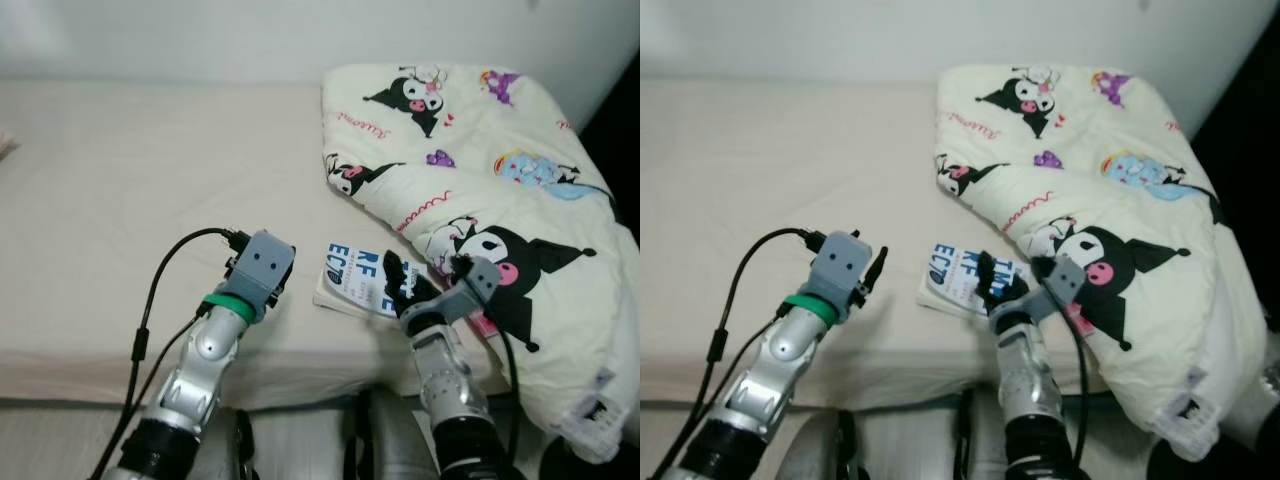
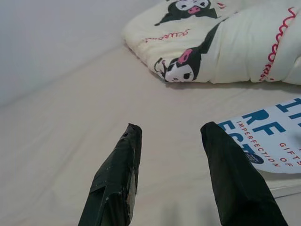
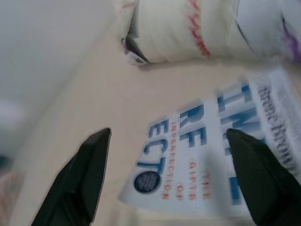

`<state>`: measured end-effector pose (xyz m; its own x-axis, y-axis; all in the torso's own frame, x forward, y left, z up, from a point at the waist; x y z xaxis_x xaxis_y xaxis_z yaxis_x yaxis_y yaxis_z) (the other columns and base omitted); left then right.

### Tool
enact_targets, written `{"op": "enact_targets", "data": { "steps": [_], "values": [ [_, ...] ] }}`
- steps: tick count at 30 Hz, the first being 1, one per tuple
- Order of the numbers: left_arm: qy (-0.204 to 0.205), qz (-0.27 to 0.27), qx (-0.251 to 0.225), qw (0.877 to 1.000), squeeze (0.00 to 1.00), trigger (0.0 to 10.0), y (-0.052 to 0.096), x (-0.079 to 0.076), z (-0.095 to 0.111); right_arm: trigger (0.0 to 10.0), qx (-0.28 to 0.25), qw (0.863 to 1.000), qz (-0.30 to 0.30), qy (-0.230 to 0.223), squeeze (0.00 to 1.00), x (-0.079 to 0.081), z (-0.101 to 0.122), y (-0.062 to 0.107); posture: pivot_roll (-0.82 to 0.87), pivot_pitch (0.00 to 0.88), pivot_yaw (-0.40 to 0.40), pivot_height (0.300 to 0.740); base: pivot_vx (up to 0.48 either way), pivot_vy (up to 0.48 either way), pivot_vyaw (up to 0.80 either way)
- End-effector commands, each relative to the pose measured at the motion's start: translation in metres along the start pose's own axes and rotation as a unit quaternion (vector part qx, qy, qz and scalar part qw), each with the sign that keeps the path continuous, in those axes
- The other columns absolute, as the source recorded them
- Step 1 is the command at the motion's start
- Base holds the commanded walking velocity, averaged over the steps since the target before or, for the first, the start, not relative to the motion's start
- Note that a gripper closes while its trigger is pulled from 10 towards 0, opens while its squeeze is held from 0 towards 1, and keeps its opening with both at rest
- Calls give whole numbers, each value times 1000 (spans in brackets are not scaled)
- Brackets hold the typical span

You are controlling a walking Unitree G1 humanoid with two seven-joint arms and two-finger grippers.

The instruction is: Clean up the room

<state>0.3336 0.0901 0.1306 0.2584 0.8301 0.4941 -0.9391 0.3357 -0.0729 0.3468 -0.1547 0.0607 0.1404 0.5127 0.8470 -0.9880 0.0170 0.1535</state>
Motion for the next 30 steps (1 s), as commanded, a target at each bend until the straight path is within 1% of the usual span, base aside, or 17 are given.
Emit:
{"op": "enact_targets", "data": {
  "steps": [1, 2, 3, 4, 5, 6, 7, 9, 10, 12, 16, 18, 20, 22, 23, 26, 30],
  "values": [
    [-6, -8, 8, 1000, 0, 10000, 3, -2, -3, 10000, 30, 997, -54, -34, 0, -26, -14, 8, -45, 124, 67, 612, 0, 0, 0],
    [-7, -10, 7, 1000, 0, 10000, 3, -1, -2, 10000, 37, 995, -84, -32, 0, -41, -14, 13, -43, 135, 70, 612, 0, 0, 0],
    [-7, -10, 7, 1000, 0, 10000, 3, -1, -2, 10000, 37, 995, -84, -32, 0, -41, -14, 13, -43, 135, 70, 612, 0, 0, 0],
    [-9, -11, 6, 1000, 0, 10000, 3, 0, -2, 10000, 44, 992, -117, -16, 0, -58, -12, 19, -41, 145, 73, 612, 0, 0, 0],
    [-9, -11, 6, 1000, 0, 10000, 3, 0, -2, 10000, 44, 992, -117, -16, 0, -58, -12, 19, -41, 145, 73, 612, 0, 0, 0],
    [-10, -11, 5, 1000, 0, 10000, 2, 1, -1, 10000, 41, 989, -141, -3, 0, -72, -7, 24, -39, 152, 76, 612, 0, 0, 0],
    [-10, -11, 5, 1000, 0, 10000, 2, 1, -1, 10000, 41, 989, -141, -3, 0, -72, -7, 24, -39, 152, 76, 612, 0, 0, 0],
    [-14, -13, 3, 1000, 0, 10000, 0, 3, 1, 10000, 27, 982, -183, 25, 0, -93, 7, 33, -34, 171, 85, 612, 0, 0, 0],
    [-14, -13, 3, 1000, 0, 10000, 0, 3, 1, 10000, 27, 982, -183, 25, 0, -93, 7, 33, -34, 171, 85, 612, 0, 0, 0],
    [-18, -15, 2, 1000, 0, 10000, -1, 5, 1, 10000, 12, 979, -200, 31, 0, -102, 17, 36, -36, 176, 87, 612, 0, 0, 0],
    [-19, -15, 2, 1000, 0, 10000, 0, 6, 2, 10000, 6, 979, -201, 26, 0, -103, 21, 36, -32, 181, 90, 612, 0, 0, 0],
    [-24, -20, 3, 999, 0, 10000, 2, 8, 2, 10000, 9, 981, -192, 5, 0, -104, 21, 34, -17, 194, 103, 612, 0, 0, 0],
    [-24, -20, 3, 999, 0, 10000, 2, 8, 2, 10000, 9, 981, -192, 5, 0, -104, 21, 34, -17, 194, 103, 612, 0, 0, 0],
    [-27, -24, 3, 999, 0, 10000, 4, 8, 3, 10000, 15, 987, -162, 18, 0, -100, 21, 32, -4, 200, 116, 612, 0, 0, 0],
    [-27, -24, 3, 999, 0, 10000, 4, 8, 3, 10000, 15, 987, -162, 18, 0, -100, 21, 32, -4, 200, 116, 612, 0, 0, 0],
    [-31, -27, 4, 999, 0, 10000, 7, 9, 3, 10000, 36, 995, -85, 37, 0, -84, 16, 25, 15, 213, 129, 612, 0, 0, 0],
    [-33, -28, 4, 999, 0, 10000, 8, 10, 3, 10000, 44, 996, -65, 46, 0, -79, 14, 23, 20, 217, 134, 612, 0, 0, 0]
  ]
}}
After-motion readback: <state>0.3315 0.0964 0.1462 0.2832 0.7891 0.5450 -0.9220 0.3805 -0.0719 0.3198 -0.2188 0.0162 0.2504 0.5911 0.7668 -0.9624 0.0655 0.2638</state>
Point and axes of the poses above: a point about 5 cm out from each wrist's last joint towards the gripper, its own y axis pointing back from the gripper into the wrist, its own z axis along the axis of the wrist's last joint, x = y × z, the point moved 2 cm from there along -y, pointing out of the wrist towards the gripper, and after that the axes turned 8 degrees about -y, right-handed, at the moved point
